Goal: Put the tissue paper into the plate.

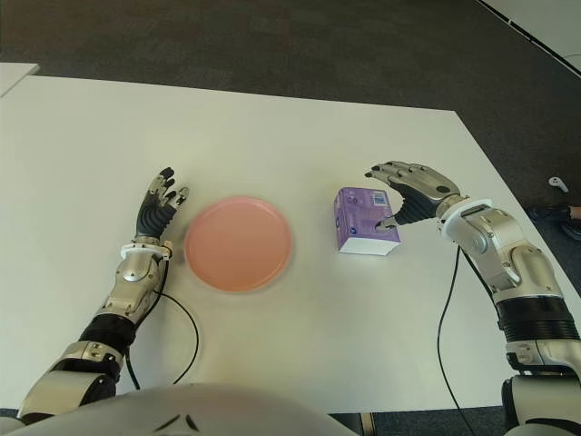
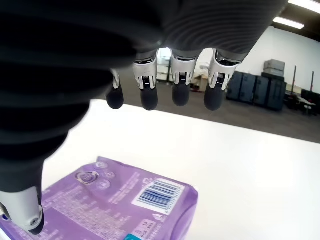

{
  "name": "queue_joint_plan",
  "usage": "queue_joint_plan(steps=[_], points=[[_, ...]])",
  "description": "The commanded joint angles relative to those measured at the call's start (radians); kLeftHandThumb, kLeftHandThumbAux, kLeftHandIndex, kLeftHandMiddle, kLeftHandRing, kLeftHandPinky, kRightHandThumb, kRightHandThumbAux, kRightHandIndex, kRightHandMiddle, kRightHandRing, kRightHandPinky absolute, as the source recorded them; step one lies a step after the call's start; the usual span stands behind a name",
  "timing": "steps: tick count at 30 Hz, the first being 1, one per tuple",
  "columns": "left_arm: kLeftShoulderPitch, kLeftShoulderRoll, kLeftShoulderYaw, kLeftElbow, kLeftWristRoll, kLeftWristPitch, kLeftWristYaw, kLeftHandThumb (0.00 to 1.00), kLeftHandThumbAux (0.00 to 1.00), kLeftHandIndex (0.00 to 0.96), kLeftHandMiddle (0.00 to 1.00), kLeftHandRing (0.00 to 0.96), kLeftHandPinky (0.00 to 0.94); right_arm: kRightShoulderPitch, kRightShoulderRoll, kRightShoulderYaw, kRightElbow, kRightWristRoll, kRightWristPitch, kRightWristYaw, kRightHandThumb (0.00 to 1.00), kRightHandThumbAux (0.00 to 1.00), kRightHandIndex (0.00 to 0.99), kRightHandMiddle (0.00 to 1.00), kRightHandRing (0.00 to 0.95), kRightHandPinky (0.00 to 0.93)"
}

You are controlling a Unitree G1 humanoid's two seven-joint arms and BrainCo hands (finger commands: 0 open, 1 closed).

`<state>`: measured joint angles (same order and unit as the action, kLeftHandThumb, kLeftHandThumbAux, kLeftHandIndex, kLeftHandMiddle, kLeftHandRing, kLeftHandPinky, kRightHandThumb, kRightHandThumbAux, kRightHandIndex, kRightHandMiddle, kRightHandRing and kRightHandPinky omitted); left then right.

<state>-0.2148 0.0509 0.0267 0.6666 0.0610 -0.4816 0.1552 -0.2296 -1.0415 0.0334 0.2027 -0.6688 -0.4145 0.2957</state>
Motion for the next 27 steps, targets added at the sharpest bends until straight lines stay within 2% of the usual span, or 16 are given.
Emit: queue_joint_plan(steps=[1, 8, 18, 27], points=[[0.033, -0.002, -0.001, -0.004, 0.016, 0.028, 0.006, 0.000, 0.571, 0.000, 0.000, 0.000, 0.000, -0.018, 0.004, 0.022, 0.024, 0.000, 0.023, 0.025, 0.158, 0.619, 0.000, 0.017, 0.000, 0.000], [0.036, -0.007, 0.001, -0.023, 0.021, 0.051, 0.014, 0.000, 0.573, 0.000, 0.000, 0.000, 0.000, -0.032, 0.005, 0.031, 0.047, 0.008, 0.019, 0.028, 0.163, 0.618, 0.000, 0.017, 0.000, 0.000], [0.037, -0.003, -0.002, -0.018, 0.032, 0.042, 0.011, 0.000, 0.575, 0.000, 0.000, 0.000, 0.000, -0.050, 0.006, 0.054, 0.074, 0.007, 0.003, 0.019, 0.202, 0.606, 0.006, 0.033, 0.000, 0.000], [0.031, -0.004, 0.003, -0.004, 0.022, 0.041, 0.005, 0.000, 0.553, 0.000, 0.000, 0.000, 0.000, -0.046, 0.005, 0.055, 0.078, 0.006, 0.001, 0.012, 0.195, 0.616, 0.010, 0.034, 0.000, 0.000]])
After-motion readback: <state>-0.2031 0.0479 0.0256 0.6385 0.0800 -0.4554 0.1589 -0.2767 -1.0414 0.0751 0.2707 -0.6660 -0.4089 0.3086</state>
